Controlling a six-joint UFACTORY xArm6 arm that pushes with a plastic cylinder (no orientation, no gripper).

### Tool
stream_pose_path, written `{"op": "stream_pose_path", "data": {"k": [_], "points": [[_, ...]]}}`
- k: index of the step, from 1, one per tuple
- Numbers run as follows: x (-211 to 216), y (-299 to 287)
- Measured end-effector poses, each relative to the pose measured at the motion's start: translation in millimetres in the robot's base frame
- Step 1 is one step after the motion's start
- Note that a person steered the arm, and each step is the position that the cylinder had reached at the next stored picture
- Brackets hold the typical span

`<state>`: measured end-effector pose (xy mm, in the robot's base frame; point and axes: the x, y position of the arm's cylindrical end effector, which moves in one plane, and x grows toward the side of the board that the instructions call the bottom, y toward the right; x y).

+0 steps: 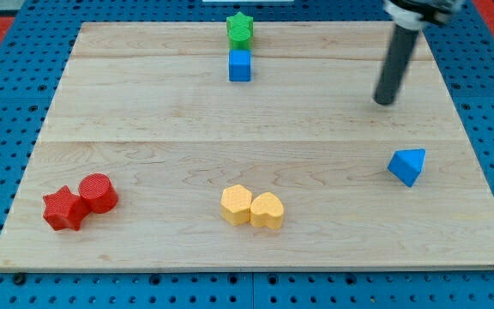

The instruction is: Slide blue triangle near to the blue cube

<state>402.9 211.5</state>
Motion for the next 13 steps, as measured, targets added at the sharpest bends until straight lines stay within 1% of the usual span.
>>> {"op": "stream_pose_path", "data": {"k": [1,2,3,4,5,6,7,8,9,10,12,13], "points": [[57,23],[75,44],[97,4],[90,-54],[52,-113],[40,-158],[81,-156],[54,-166],[13,-179],[5,-201],[-12,-201],[-12,-201]]}}
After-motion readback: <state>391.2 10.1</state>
